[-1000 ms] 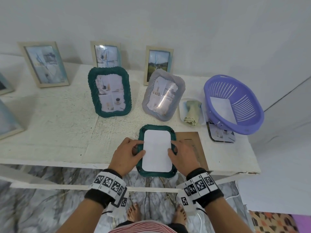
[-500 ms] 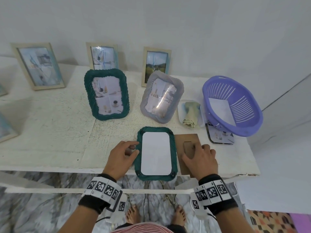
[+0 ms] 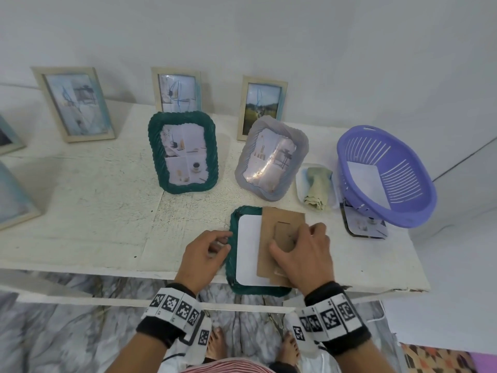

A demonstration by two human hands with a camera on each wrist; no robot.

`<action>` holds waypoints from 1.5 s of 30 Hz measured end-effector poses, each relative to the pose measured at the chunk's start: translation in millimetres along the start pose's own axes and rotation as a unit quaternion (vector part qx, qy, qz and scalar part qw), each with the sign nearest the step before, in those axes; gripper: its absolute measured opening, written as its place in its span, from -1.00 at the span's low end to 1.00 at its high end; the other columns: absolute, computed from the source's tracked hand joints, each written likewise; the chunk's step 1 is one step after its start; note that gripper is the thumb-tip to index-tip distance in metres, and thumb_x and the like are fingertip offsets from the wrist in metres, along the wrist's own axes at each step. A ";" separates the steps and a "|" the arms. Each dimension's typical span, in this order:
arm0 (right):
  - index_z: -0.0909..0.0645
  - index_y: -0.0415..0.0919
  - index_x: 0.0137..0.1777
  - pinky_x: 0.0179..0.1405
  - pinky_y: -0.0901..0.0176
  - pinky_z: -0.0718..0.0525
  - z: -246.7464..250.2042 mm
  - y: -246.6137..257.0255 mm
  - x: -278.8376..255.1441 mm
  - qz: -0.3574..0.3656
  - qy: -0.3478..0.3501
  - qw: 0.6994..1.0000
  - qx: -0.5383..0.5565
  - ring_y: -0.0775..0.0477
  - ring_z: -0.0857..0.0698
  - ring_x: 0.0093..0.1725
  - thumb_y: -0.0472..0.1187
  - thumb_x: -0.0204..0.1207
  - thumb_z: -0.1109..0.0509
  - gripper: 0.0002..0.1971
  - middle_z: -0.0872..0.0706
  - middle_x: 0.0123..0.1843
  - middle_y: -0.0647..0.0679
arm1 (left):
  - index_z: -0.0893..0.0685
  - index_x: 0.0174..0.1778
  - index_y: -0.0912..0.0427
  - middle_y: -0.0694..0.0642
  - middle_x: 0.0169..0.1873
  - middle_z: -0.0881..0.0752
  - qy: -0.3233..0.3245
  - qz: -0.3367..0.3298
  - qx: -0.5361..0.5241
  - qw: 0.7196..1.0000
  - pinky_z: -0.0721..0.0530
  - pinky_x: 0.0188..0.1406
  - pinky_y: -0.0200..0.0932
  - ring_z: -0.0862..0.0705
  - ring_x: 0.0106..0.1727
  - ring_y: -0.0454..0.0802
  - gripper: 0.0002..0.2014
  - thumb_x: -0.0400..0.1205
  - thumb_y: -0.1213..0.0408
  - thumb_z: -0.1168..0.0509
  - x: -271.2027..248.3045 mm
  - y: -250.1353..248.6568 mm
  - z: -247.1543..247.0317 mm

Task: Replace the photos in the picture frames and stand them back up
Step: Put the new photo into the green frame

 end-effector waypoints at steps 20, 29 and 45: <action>-0.43 -0.19 0.25 -0.14 0.11 -0.51 -40.0 33.6 -2.9 0.050 0.017 0.994 -0.092 -0.17 -0.44 0.14 0.34 0.41 -0.27 -0.35 -0.36 0.18 -0.14 | -0.73 0.15 -0.06 -0.03 -0.05 -0.70 0.013 -0.018 0.026 0.999 -0.59 -0.14 -0.53 -0.67 -0.09 -0.27 -0.73 0.60 0.37 -0.42 1.0 -1.3 -1.6; -0.44 -0.20 0.23 -0.22 0.11 -0.55 -41.8 32.2 -1.7 0.064 -0.001 0.992 -0.111 -0.16 -0.46 0.11 0.39 0.40 -0.24 -0.32 -0.41 0.15 -0.14 | -0.60 0.42 -0.16 -0.10 0.42 -0.38 0.021 -0.110 0.184 0.977 -0.66 0.02 -0.21 -0.51 0.17 -0.21 -0.62 0.66 0.12 -0.22 -5.7 -15.2 -16.5; -0.68 -0.17 0.12 0.07 0.14 -0.62 -20.4 -21.3 -27.1 0.285 0.009 0.957 0.057 -0.08 -0.57 0.09 -0.10 0.51 -0.19 -0.68 -0.65 0.20 -0.03 | -0.46 0.49 -0.35 -0.16 0.61 -0.30 0.108 -0.153 0.279 0.942 -0.23 0.44 -0.02 -0.12 0.64 -0.03 -0.47 0.61 -0.36 -0.05 -10.7 -13.1 -41.4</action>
Point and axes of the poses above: each hand's wrist, its own x-axis towards the middle knuckle, its own z-axis out of the back of the hand, y = z × x, the point moved 7 cm from there along x, towards the middle knuckle
